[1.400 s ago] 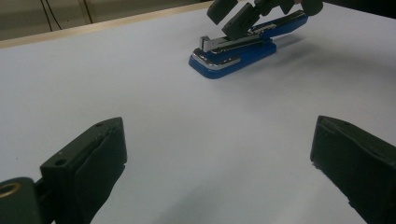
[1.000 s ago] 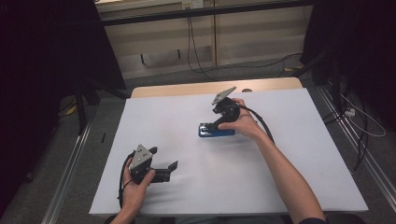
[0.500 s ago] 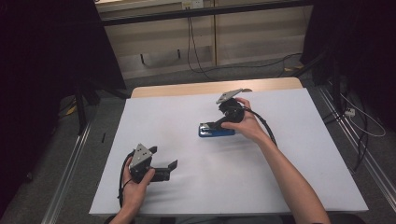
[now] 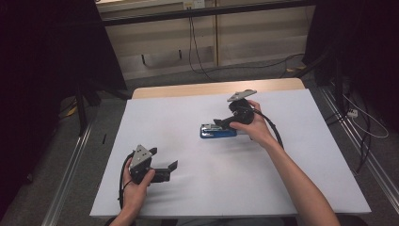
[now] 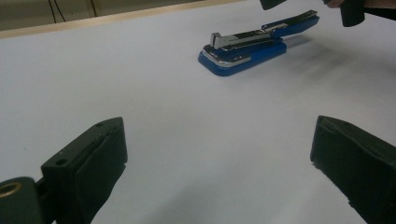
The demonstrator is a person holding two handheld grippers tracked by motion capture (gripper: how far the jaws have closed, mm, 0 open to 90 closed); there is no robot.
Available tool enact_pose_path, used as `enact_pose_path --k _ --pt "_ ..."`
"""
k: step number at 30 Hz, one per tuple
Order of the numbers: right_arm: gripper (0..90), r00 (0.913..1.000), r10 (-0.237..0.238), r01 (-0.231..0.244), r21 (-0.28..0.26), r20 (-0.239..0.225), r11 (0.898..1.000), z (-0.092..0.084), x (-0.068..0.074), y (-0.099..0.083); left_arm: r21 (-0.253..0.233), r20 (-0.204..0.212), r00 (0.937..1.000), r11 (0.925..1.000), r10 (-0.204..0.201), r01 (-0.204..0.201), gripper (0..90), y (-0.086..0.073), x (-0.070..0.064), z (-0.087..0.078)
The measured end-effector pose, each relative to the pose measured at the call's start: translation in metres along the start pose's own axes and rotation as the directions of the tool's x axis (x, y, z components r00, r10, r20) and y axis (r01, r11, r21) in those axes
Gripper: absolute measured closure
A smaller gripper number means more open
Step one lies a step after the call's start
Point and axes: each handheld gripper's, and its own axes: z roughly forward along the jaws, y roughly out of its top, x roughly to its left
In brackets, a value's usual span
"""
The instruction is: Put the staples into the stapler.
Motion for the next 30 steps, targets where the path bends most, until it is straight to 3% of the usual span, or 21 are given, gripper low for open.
enact_pose_path --k 6,14,17,22,30 --pt "10.2 0.9998 0.017 -0.017 -0.019 0.01 1.0 -0.008 -0.001 -0.01 -0.037 -0.02 0.9997 0.9993 -0.012 0.011 4.5 0.0 0.002 -0.005" --pt "8.9 0.9988 0.025 -0.024 -0.024 0.043 0.999 -0.018 -0.001 -0.022 -0.03 -0.019 0.9997 0.9995 -0.014 0.013 4.5 0.0 0.003 -0.004" --pt "8.5 0.9977 0.036 -0.034 -0.039 0.058 0.999 -0.023 0.0 -0.026 -0.049 -0.033 0.9992 0.9986 -0.021 0.02 4.9 0.001 0.004 -0.006" --pt "8.3 0.9913 0.043 -0.034 -0.073 0.124 0.997 -0.033 0.002 -0.031 -0.048 -0.032 0.9992 0.9986 -0.023 0.021 4.9 0.002 0.004 -0.005" --pt "8.0 0.9831 0.074 -0.056 -0.11 0.167 0.992 -0.051 0.003 -0.047 -0.047 -0.029 0.9994 0.9987 -0.019 0.018 4.9 0.004 0.005 -0.002"
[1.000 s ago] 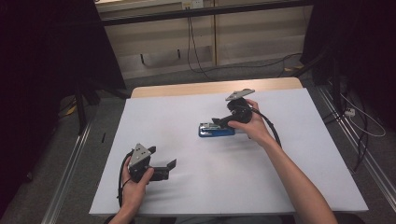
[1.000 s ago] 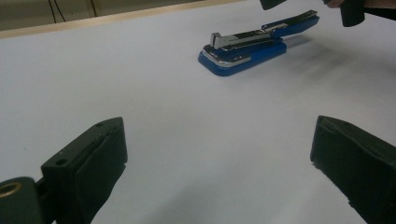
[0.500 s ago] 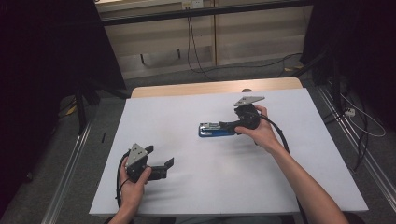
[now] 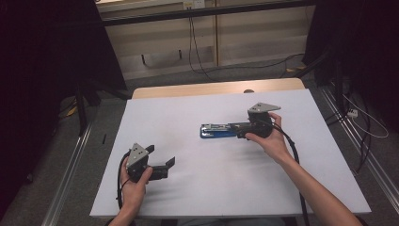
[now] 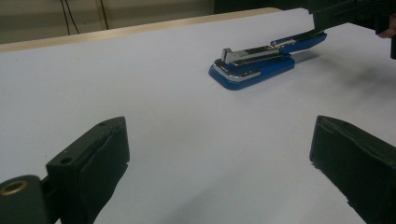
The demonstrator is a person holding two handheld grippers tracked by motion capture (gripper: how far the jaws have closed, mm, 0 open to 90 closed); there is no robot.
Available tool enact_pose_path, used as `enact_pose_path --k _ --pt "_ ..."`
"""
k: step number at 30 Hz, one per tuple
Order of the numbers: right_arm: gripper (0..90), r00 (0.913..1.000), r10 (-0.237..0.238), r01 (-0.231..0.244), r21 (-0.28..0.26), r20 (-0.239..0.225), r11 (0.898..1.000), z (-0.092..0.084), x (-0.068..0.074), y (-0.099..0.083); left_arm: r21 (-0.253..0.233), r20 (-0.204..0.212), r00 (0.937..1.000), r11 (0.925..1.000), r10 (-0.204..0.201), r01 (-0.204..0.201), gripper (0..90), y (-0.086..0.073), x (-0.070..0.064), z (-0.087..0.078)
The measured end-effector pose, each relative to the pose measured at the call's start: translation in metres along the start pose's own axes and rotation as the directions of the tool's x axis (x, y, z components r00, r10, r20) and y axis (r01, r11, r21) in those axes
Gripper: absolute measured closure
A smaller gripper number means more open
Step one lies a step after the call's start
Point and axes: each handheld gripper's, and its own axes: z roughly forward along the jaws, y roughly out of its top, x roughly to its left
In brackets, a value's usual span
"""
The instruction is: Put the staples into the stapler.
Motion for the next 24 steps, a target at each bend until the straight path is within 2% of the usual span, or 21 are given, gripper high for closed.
enact_pose_path --k 5,7,10,13,19,24 --pt "8.0 0.9997 0.015 -0.014 -0.026 0.021 1.0 -0.014 -0.004 -0.008 0.007 -0.008 1.0 1.0 0.001 -0.001 4.9 0.001 0.003 0.004" --pt "8.0 0.9995 0.02 -0.019 -0.033 0.025 0.999 -0.018 -0.005 -0.009 0.008 -0.009 0.9999 0.9999 0.015 -0.015 4.9 0.001 0.004 0.006" --pt "8.1 0.9994 0.019 -0.018 -0.037 0.029 0.999 -0.024 -0.006 -0.014 0.026 -0.006 0.9998 0.9995 -0.019 0.019 5.1 0.0 0.008 0.013" --pt "8.1 0.999 0.001 0.0 -0.026 0.044 1.0 -0.029 -0.007 -0.02 0.023 -0.016 0.9999 0.9997 -0.002 0.003 5.5 0.001 0.008 0.018" --pt "6.8 0.9983 0.033 -0.031 -0.038 0.047 0.999 -0.037 -0.006 -0.026 0.024 -0.012 0.9997 0.9995 0.021 -0.021 5.5 0.007 0.006 0.026" --pt "6.4 0.9974 0.014 -0.012 -0.034 0.07 0.999 -0.042 -0.004 -0.032 0.025 0.006 0.9985 0.9982 0.055 -0.055 4.8 0.012 0.003 0.035"
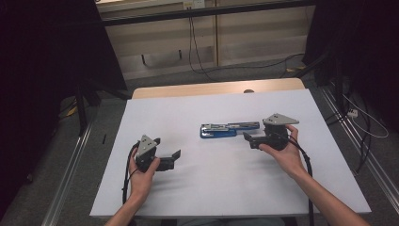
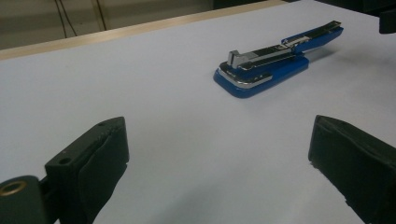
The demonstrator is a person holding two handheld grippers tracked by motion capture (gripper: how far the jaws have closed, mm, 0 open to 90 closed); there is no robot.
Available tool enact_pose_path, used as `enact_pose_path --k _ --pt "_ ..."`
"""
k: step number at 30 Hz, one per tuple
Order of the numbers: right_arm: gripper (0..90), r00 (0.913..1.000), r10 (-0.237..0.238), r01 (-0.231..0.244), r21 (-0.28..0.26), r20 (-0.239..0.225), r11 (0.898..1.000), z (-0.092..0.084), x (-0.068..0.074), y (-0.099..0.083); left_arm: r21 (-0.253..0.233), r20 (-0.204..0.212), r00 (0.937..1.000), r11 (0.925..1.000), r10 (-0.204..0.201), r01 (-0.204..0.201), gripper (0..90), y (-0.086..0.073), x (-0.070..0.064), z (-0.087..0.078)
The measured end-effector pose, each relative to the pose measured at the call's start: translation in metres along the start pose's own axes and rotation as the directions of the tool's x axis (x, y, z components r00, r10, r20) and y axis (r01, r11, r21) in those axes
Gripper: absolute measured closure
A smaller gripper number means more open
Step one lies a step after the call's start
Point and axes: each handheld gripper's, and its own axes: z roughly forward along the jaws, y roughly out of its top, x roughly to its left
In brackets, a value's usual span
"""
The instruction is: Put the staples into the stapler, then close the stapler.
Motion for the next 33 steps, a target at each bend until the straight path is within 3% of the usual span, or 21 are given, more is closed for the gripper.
enact_pose_path --k 3,10,15,20,33 --pt "5.9 0.9999 0.01 -0.01 0.002 0.011 1.0 -0.001 -0.001 -0.004 -0.031 0.004 1.0 0.9995 -0.001 0.001 4.6 0.008 -0.001 0.003" --pt "5.4 0.9998 0.018 -0.018 0.015 0.012 1.0 -0.007 -0.004 -0.013 -0.02 -0.026 0.9996 0.9998 0.009 -0.009 4.3 0.015 0.001 0.013" --pt "4.6 0.9991 0.024 -0.024 0.007 0.036 1.0 -0.007 -0.006 -0.011 -0.002 -0.001 0.9997 0.9997 0.024 -0.024 3.9 0.018 -0.001 0.02" --pt "6.1 0.9996 0.016 -0.016 0.006 0.023 1.0 -0.006 -0.006 -0.009 0.007 0.023 0.9992 0.9994 0.034 -0.034 3.9 0.022 -0.003 0.03" --pt "27.7 1.0 0.006 -0.006 0.011 -0.003 1.0 -0.009 -0.008 -0.012 0.01 0.037 0.9989 0.9995 0.029 -0.03 4.8 0.036 -0.012 0.062"
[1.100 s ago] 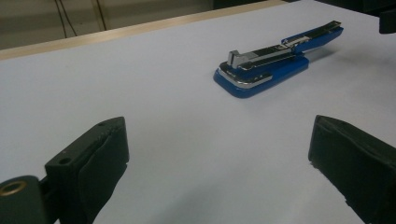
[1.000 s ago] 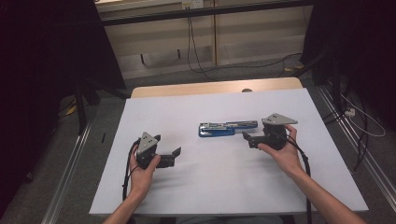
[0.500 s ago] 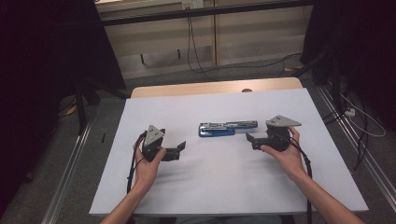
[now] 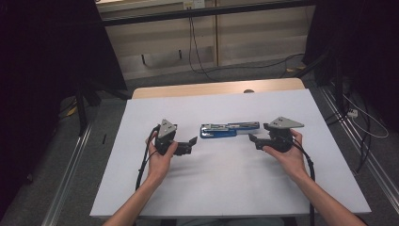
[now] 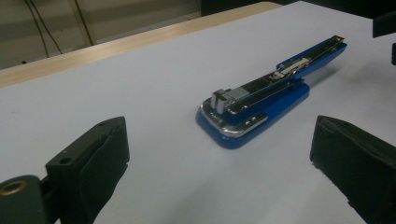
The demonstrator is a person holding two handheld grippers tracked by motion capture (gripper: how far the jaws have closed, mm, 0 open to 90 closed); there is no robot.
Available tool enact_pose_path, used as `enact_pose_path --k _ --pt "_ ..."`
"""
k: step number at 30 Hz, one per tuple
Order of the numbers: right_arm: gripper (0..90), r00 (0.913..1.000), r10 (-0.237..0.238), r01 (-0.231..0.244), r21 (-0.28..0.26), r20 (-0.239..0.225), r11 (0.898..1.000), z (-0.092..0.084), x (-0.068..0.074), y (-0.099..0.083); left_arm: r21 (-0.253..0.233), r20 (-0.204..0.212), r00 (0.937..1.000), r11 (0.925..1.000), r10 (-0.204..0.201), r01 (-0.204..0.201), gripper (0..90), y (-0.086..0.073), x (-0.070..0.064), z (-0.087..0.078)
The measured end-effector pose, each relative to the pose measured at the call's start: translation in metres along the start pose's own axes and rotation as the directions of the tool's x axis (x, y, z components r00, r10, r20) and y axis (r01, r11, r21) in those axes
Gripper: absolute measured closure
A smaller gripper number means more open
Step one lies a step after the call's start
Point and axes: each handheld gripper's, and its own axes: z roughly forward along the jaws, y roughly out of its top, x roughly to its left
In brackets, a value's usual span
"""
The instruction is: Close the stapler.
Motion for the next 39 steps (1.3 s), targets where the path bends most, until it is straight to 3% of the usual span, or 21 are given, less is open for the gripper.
enact_pose_path --k 11,14,19,26,28,32,36,39 --pt "52.6 0.9998 0.001 -0.001 0.013 0.018 1.0 -0.002 -0.016 -0.003 -0.026 0.007 1.0 0.9997 -0.002 0.002 6.6 0.018 -0.003 0.029" --pt "59.5 0.9999 -0.002 0.002 0.016 0.012 1.0 0.0 -0.017 -0.002 -0.01 0.009 0.9998 0.9998 0.017 -0.017 6.1 0.023 -0.006 0.039" --pt "73.1 0.9999 -0.01 0.01 0.025 -0.006 1.0 0.003 -0.017 -0.003 -0.047 0.045 0.9989 0.9988 -0.015 0.017 5.3 0.025 -0.005 0.048" --pt "90.0 0.9997 -0.013 0.014 0.046 -0.019 0.999 0.009 -0.017 -0.005 0.012 0.035 0.9993 0.9998 0.016 -0.016 5.7 0.017 -0.007 0.056" --pt "90.0 0.9997 -0.02 0.021 0.053 -0.013 0.998 0.011 -0.017 -0.005 0.014 0.046 0.999 0.9999 -0.001 0.001 10.9 0.017 -0.007 0.057" --pt "90.0 0.9997 -0.02 0.021 0.088 -0.01 0.996 0.012 -0.018 -0.008 0.011 0.046 0.9989 0.9999 0.002 -0.003 18.2 0.018 -0.009 0.055" --pt "90.0 0.9997 -0.026 0.026 0.098 -0.002 0.995 0.013 -0.019 -0.009 0.024 0.062 0.998 0.9996 0.014 -0.015 31.1 0.017 -0.013 0.053" --pt "90.0 0.9995 -0.032 0.032 0.11 -0.002 0.993 0.014 -0.018 -0.01 0.039 0.081 0.9966 0.9991 0.015 -0.018 45.7 0.014 -0.015 0.053"
